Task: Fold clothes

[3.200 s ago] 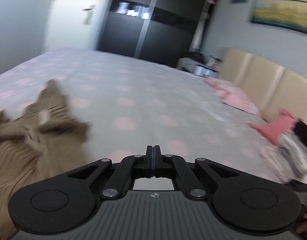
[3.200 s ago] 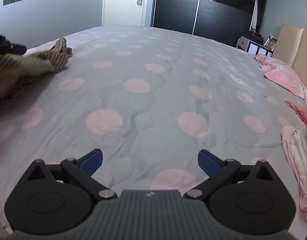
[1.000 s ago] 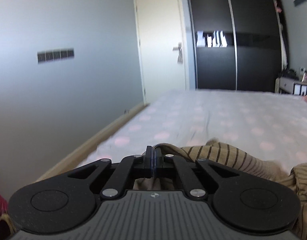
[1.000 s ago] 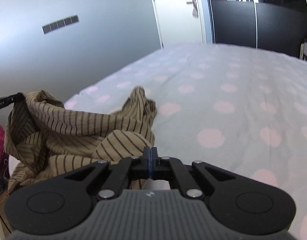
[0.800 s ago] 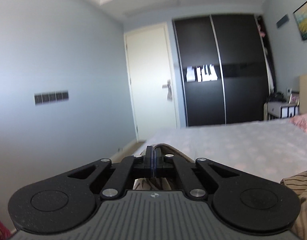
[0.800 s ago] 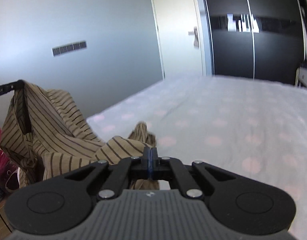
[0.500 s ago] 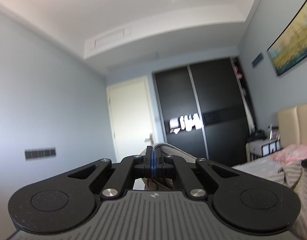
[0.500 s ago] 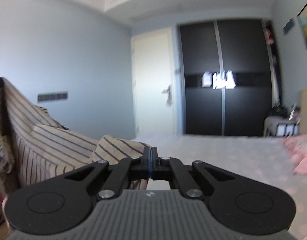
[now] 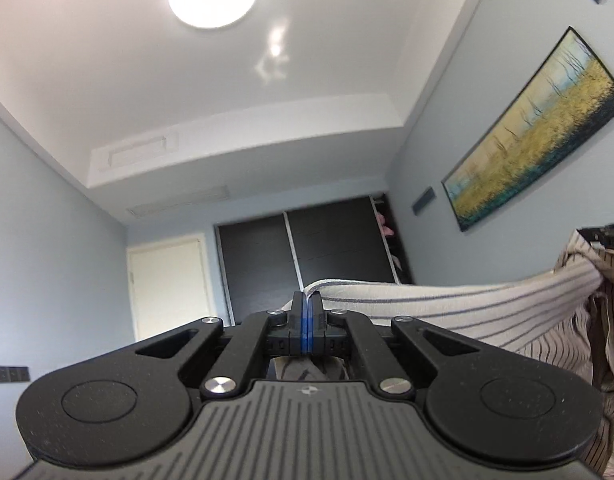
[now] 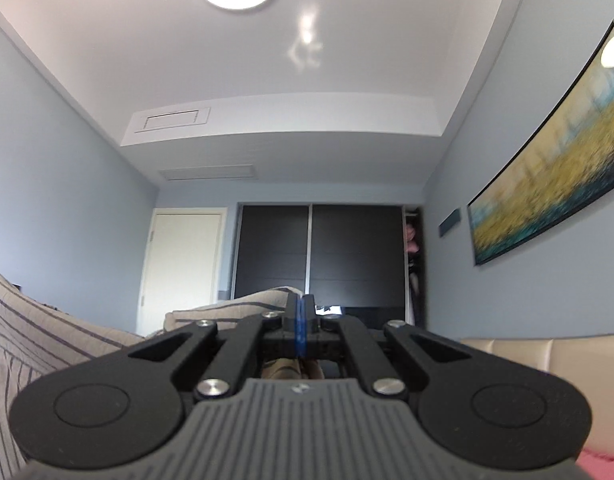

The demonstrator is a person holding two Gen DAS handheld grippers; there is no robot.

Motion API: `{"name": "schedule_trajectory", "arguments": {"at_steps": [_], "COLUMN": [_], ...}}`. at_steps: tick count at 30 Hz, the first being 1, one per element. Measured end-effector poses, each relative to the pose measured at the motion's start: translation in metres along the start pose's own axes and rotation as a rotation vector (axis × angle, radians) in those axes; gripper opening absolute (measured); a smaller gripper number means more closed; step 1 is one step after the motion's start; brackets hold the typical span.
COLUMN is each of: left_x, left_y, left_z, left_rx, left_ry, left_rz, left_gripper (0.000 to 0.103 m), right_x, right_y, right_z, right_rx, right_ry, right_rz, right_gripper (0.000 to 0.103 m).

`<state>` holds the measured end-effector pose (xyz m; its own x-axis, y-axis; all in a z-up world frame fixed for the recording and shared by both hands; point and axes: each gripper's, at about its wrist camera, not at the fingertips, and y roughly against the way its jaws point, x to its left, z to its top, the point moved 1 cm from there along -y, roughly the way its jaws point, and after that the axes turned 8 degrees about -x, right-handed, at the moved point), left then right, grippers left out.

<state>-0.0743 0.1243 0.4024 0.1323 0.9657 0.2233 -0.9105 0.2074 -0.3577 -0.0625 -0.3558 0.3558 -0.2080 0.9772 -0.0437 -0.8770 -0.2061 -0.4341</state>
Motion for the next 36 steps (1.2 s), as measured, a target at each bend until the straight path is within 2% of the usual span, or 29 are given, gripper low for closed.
{"name": "schedule_trajectory", "arguments": {"at_steps": [2, 5, 11, 14, 17, 20, 22, 25, 27, 28, 32, 36], "left_x": [-0.006, -0.02, -0.047, -0.062, -0.077, -0.084, -0.091, -0.103, -0.106, -0.107, -0.102, -0.106], "left_y": [-0.009, -0.024, -0.048, -0.042, -0.025, -0.001, 0.01, 0.024, 0.025, 0.024, 0.022, 0.021], "left_z": [-0.019, -0.068, -0.216, -0.292, -0.364, -0.414, -0.43, -0.437, -0.438, -0.437, -0.437, -0.44], "left_rx": [0.086, 0.234, 0.582, 0.766, 0.944, 1.092, 1.147, 1.204, 1.209, 1.207, 1.198, 1.194], "left_ry": [0.025, 0.042, 0.135, 0.162, 0.142, 0.144, 0.112, 0.062, 0.048, 0.056, 0.106, 0.102], "left_rz": [-0.04, -0.083, -0.165, -0.208, -0.258, -0.3, -0.332, -0.392, -0.407, -0.407, -0.393, -0.393], "left_gripper": [0.0, 0.0, 0.0, 0.0, 0.0, 0.0, 0.0, 0.0, 0.0, 0.0, 0.0, 0.0], "right_x": [-0.01, -0.017, -0.038, -0.044, -0.046, -0.043, -0.041, -0.04, -0.042, -0.044, -0.043, -0.013], "right_y": [0.006, 0.009, 0.018, 0.033, 0.053, 0.069, 0.078, 0.095, 0.103, 0.103, 0.108, 0.122], "right_z": [-0.007, -0.047, -0.183, -0.258, -0.331, -0.389, -0.414, -0.432, -0.43, -0.424, -0.398, -0.385], "right_rx": [0.042, 0.164, 0.484, 0.674, 0.875, 1.024, 1.096, 1.156, 1.17, 1.157, 1.077, 1.012], "right_ry": [0.024, 0.043, 0.037, 0.045, 0.073, 0.094, 0.107, 0.131, 0.121, 0.108, 0.09, 0.175], "right_rz": [-0.011, -0.015, -0.066, -0.079, -0.05, -0.022, -0.007, 0.024, 0.038, 0.039, 0.083, 0.232], "right_gripper": [0.0, 0.0, 0.0, 0.0, 0.0, 0.0, 0.0, 0.001, 0.006, 0.006, 0.026, 0.027]}}
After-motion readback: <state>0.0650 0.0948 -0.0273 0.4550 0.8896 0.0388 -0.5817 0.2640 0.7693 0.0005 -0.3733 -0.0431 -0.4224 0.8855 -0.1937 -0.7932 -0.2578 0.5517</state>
